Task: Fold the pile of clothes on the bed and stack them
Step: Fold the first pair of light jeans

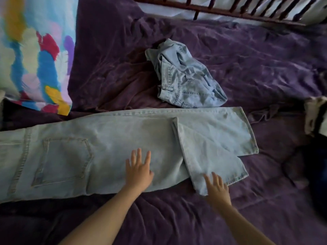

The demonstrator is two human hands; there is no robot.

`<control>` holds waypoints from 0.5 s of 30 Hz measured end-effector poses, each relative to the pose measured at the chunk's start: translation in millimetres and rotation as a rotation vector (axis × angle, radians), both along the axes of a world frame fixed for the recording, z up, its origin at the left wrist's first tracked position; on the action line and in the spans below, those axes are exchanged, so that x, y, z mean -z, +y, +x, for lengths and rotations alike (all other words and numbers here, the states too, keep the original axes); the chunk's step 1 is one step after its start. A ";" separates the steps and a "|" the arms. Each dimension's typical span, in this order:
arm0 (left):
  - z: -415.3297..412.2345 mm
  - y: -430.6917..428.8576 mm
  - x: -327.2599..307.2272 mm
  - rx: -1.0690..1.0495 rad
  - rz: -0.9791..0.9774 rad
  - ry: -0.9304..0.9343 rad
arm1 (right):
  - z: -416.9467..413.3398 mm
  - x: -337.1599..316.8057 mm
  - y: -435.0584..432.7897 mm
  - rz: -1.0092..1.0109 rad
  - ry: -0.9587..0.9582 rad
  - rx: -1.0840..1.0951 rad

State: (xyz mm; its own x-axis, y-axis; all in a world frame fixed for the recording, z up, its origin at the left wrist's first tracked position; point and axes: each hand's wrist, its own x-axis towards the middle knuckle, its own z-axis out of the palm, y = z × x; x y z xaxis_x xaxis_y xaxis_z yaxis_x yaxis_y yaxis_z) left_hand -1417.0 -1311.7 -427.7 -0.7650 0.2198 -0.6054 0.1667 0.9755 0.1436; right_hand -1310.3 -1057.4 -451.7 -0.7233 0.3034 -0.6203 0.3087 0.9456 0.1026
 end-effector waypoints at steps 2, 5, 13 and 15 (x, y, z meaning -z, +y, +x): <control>7.6 33.5 6.0 0.031 -0.013 -0.084 | 23.9 24.9 26.2 -0.070 -0.018 -0.052; 24.5 71.1 17.0 0.099 -0.070 -0.210 | 21.9 29.4 65.5 -0.113 0.030 -0.198; 34.5 106.7 25.6 -0.119 -0.149 -0.110 | -42.9 10.7 155.0 -0.256 0.512 -0.335; 23.5 108.8 22.1 -0.209 -0.088 0.000 | -70.3 -11.8 175.7 -0.302 0.761 0.042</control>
